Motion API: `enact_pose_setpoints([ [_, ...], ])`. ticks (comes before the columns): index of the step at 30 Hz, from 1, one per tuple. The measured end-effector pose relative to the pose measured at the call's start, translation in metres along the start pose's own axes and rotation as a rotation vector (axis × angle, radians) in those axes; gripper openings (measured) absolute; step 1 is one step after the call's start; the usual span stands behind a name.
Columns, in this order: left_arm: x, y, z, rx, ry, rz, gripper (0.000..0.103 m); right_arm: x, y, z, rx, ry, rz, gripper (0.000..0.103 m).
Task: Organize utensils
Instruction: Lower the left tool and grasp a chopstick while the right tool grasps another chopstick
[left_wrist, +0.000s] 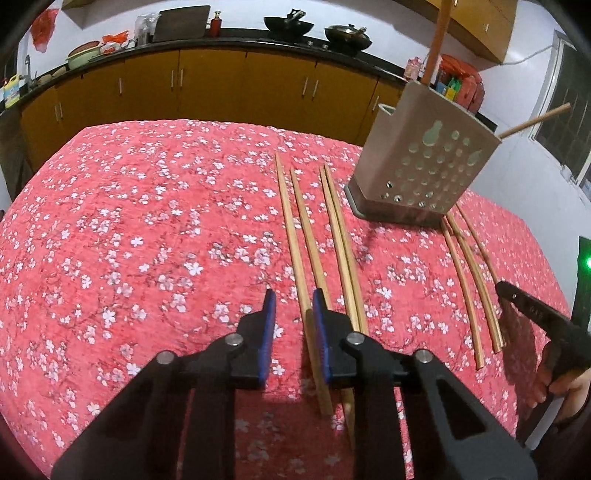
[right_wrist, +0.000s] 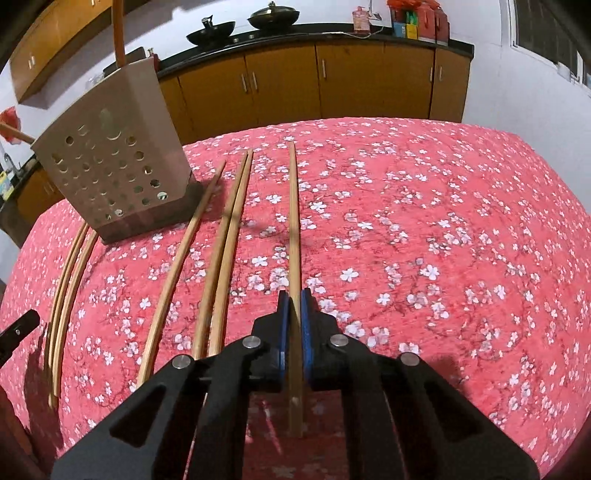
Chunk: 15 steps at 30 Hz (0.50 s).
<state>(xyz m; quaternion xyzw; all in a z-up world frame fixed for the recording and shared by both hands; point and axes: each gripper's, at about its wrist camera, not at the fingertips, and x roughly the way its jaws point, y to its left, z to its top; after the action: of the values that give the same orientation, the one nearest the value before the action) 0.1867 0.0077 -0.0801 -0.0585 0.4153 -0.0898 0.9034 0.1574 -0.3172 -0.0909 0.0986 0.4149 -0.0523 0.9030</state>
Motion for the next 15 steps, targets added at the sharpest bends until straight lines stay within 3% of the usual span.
enact_pose_setpoints([
  [9,0.017,-0.013,-0.005,0.062,0.042,0.049,0.015,-0.004,0.002,-0.004,-0.015,-0.001,0.017,0.007],
  [15,0.024,-0.019,-0.002,0.107,0.03,0.107,0.009,-0.005,0.009,-0.006,-0.033,-0.001,0.033,0.008],
])
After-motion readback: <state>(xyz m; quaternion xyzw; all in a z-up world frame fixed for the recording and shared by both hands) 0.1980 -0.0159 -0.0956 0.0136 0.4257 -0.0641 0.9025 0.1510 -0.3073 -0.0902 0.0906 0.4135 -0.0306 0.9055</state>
